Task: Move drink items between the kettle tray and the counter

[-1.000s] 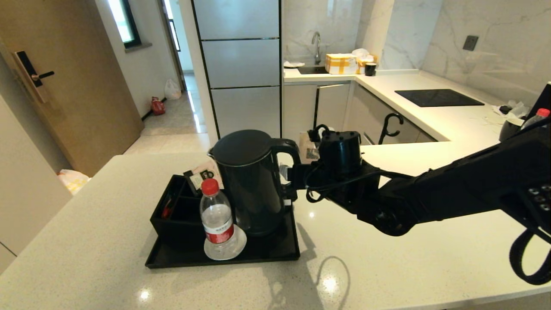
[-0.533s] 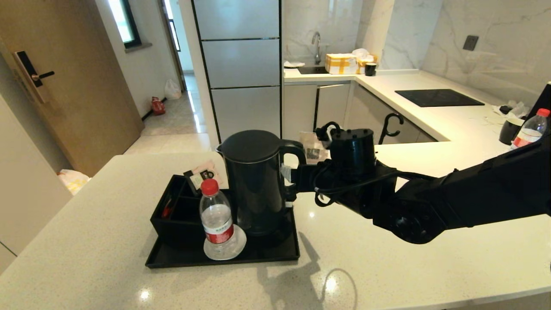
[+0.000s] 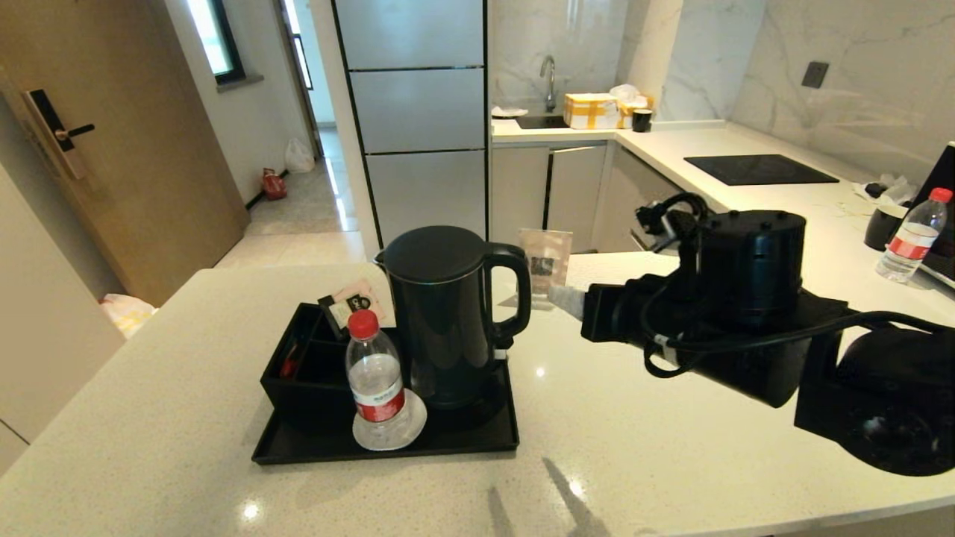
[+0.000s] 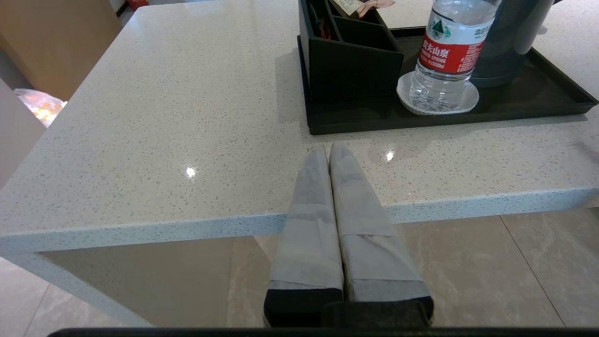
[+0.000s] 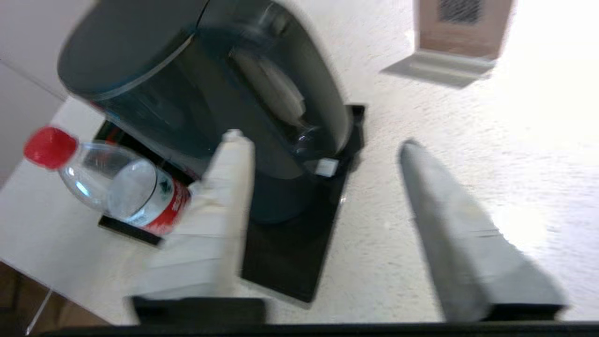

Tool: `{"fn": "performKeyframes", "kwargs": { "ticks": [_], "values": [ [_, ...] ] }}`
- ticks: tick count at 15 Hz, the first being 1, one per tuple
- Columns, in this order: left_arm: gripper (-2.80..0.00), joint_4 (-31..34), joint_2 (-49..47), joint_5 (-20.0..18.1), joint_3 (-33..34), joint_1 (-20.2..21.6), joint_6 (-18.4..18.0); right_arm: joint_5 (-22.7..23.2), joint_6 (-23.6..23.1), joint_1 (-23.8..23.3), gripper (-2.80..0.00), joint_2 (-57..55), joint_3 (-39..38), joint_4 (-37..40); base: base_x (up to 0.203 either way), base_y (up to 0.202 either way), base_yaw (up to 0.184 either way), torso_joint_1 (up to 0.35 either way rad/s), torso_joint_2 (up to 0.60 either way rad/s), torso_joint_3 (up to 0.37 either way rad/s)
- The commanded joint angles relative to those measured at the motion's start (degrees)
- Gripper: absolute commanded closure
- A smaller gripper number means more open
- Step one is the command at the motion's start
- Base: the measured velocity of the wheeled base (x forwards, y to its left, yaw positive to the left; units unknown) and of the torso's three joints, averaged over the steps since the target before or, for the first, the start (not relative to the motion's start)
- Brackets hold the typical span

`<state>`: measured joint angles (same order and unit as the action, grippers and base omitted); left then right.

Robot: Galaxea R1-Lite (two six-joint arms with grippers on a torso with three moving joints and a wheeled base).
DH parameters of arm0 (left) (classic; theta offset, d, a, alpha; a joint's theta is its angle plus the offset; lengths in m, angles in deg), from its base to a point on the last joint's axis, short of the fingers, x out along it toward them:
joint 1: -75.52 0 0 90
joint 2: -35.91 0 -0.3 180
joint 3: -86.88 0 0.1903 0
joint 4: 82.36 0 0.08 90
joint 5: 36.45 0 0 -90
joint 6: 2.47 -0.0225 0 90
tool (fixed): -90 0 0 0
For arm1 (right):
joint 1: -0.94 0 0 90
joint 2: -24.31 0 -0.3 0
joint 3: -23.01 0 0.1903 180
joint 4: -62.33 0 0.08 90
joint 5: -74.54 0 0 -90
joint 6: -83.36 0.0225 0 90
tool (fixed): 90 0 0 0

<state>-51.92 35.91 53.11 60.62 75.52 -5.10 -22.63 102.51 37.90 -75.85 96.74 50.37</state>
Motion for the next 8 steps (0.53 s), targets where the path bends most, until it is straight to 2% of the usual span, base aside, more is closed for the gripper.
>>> {"fn": "performKeyframes", "kwargs": {
  "ticks": [1,4,6,8],
  "values": [
    [0.00,0.0,0.0,0.0,-0.1,0.0,0.0,-0.2,0.1,-1.2,0.00,4.9,-1.2,2.7,0.000,0.000,0.000,0.000,0.00,0.000],
    [0.00,0.0,0.0,0.0,-0.1,0.0,0.0,-3.0,-2.0,-7.1,0.00,20.9,-1.9,14.0,0.000,0.000,0.000,0.000,0.00,0.000],
    [0.00,0.0,0.0,0.0,0.0,0.1,0.0,-7.5,-5.4,-17.0,0.00,35.3,-2.2,23.1,0.000,0.000,0.000,0.000,0.00,0.000],
    [0.00,0.0,0.0,0.0,0.0,0.1,0.0,-11.6,-7.5,-23.2,0.00,49.0,-2.3,33.5,0.000,0.000,0.000,0.000,0.00,0.000]
  ]
}}
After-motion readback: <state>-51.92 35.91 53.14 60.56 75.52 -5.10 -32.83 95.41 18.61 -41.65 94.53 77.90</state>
